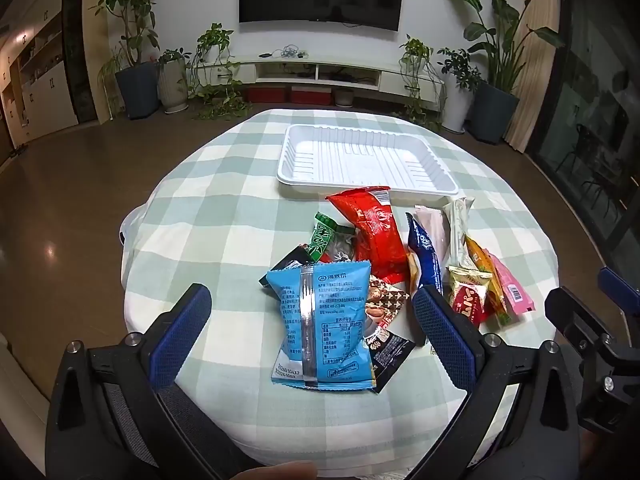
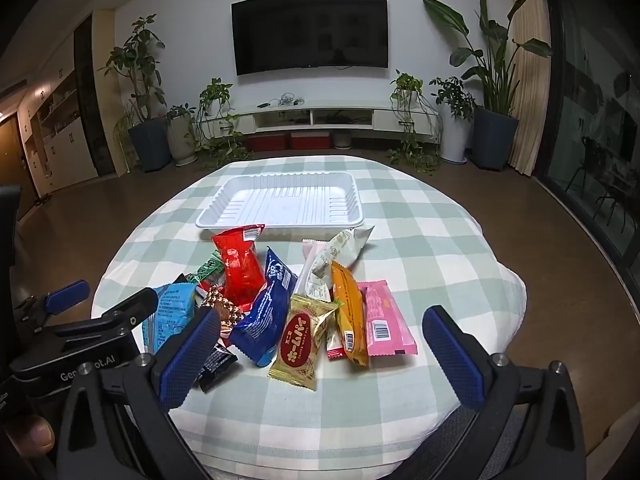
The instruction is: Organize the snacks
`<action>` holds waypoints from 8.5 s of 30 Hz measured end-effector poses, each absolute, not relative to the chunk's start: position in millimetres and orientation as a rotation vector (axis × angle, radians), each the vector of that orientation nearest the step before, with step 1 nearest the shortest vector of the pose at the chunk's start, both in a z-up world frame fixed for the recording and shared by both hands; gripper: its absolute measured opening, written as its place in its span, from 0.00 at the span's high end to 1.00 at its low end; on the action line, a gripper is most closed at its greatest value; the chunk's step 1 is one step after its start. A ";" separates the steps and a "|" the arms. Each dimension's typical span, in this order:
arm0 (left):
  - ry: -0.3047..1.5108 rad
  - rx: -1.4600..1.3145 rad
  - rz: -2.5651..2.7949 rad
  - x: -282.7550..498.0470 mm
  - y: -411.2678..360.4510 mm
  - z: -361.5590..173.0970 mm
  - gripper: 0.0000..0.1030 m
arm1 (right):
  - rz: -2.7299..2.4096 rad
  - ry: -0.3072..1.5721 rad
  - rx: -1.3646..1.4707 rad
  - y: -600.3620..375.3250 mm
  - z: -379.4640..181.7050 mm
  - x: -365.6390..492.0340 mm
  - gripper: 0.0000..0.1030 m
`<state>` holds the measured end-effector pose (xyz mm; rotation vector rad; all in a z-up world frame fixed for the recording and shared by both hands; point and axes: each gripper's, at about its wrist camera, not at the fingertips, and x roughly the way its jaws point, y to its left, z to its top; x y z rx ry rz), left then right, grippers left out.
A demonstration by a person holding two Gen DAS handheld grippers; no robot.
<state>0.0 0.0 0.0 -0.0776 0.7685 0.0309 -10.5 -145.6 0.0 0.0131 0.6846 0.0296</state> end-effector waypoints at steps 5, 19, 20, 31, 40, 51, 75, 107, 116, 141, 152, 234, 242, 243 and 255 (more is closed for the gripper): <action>0.765 -0.073 0.033 -0.2 -0.9 -0.2 0.00 | 0.029 0.686 0.012 -145.2 -0.1 -9.7 0.00; 0.767 -0.075 0.032 -0.7 -1.1 -0.7 0.00 | 0.029 0.688 0.011 -145.1 0.5 -10.0 0.00; 0.767 -0.075 0.031 -0.6 -1.0 -0.6 0.00 | 0.028 0.689 0.011 -145.1 0.5 -9.9 0.00; 0.768 -0.074 0.032 -0.3 -0.7 -0.4 0.00 | 0.027 0.692 0.011 -145.0 0.5 -9.3 0.00; 0.761 -0.073 0.037 -0.3 0.2 1.0 0.00 | 0.017 0.705 0.009 -148.9 -11.4 -14.0 0.00; 0.757 -0.081 0.033 0.6 2.9 -1.3 0.00 | 0.012 0.721 0.010 -151.7 -13.6 -16.2 0.00; 1.023 -0.312 -0.173 3.4 50.6 -70.4 0.00 | 0.075 0.775 0.200 -189.9 -29.1 -2.0 0.14; 0.979 -0.311 -0.306 41.7 45.1 -84.0 0.67 | 0.067 0.839 0.199 -214.9 -47.9 19.3 0.20; 0.969 -0.384 -0.353 32.0 61.3 -79.5 0.67 | 0.082 0.993 0.226 -252.2 -68.9 61.2 0.41; 1.000 -0.374 -0.363 27.9 60.4 -87.7 0.67 | 0.150 1.155 -0.010 -227.0 -107.4 112.8 0.59; 1.001 -0.376 -0.371 28.1 58.0 -86.3 0.67 | 0.160 1.105 0.073 -239.4 -95.9 99.1 0.76; 0.931 -0.110 -0.270 256.9 59.8 -25.7 0.16 | 0.215 0.932 0.117 -185.8 -26.4 276.6 0.29; 0.905 -0.237 -0.239 136.0 74.6 -14.0 0.09 | 0.258 0.795 0.248 -213.5 13.4 160.1 0.21; 0.908 -0.270 -0.229 120.3 75.8 -18.2 0.09 | 0.248 0.781 0.264 -217.1 12.4 141.2 0.21; 1.029 -0.317 -0.080 29.0 31.2 -85.9 0.09 | 0.154 0.789 0.410 -238.3 -40.8 37.5 0.21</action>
